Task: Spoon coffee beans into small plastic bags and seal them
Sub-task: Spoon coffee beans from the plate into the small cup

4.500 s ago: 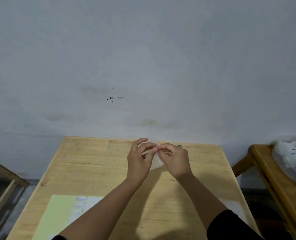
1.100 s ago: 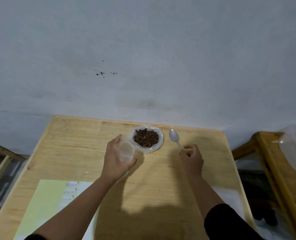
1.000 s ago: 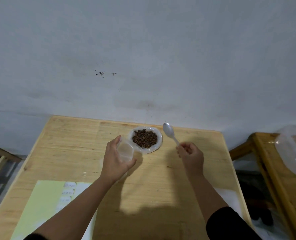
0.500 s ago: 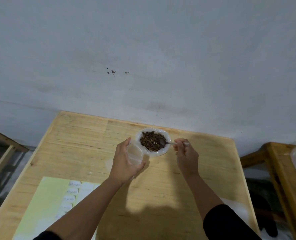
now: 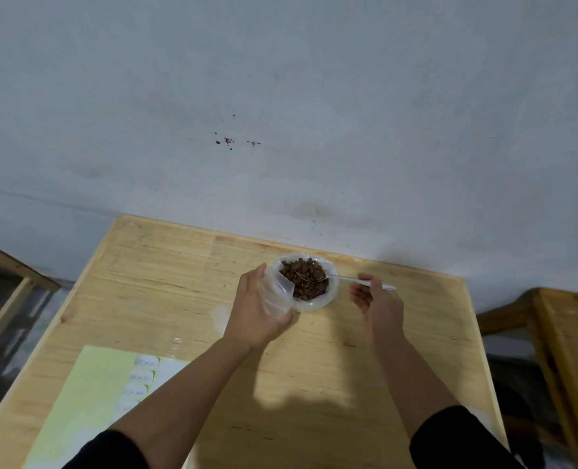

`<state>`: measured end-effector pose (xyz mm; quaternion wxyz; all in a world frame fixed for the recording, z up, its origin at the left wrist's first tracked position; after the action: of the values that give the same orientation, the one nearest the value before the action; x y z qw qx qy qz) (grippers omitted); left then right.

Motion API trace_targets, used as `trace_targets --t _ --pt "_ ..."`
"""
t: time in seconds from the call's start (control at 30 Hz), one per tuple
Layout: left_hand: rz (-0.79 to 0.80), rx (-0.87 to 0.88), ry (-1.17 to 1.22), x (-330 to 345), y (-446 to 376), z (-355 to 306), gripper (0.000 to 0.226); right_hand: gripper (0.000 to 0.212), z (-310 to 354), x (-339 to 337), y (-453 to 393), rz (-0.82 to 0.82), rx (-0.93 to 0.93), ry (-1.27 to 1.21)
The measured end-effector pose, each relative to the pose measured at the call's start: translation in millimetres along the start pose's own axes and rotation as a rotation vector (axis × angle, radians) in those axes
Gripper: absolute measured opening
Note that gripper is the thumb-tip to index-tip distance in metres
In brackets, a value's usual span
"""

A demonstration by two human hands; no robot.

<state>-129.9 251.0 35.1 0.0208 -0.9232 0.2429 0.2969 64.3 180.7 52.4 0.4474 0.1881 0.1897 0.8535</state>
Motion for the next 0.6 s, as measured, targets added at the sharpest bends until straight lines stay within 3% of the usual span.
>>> trace_targets --t 0.4,0.53,0.6 --pt "-0.018 0.060 -0.060 1.6 3.2 5.9 0.105 0.028 4.4 -2.0 27.2 0.289 -0.266 0.250" --pt "-0.017 0.065 -0.058 -0.1 8.6 9.2 0.104 0.028 4.7 -4.4 20.8 0.150 -0.313 0.208" --pt "-0.020 0.062 -0.046 -1.1 10.6 10.0 0.104 0.028 -1.6 -7.7 13.5 0.044 -0.386 0.348"
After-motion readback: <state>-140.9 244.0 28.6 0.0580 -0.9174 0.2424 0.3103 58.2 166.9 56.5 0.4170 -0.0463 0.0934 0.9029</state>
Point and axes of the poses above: each hand's wrist, its own y-axis away from the middle knuckle, its own x-axis out of the palm, z = x × y, the point moved 1 cm from there along -y, towards the middle knuckle, and after that the axes turned 4 degrees about x, right-handed, at the moved point
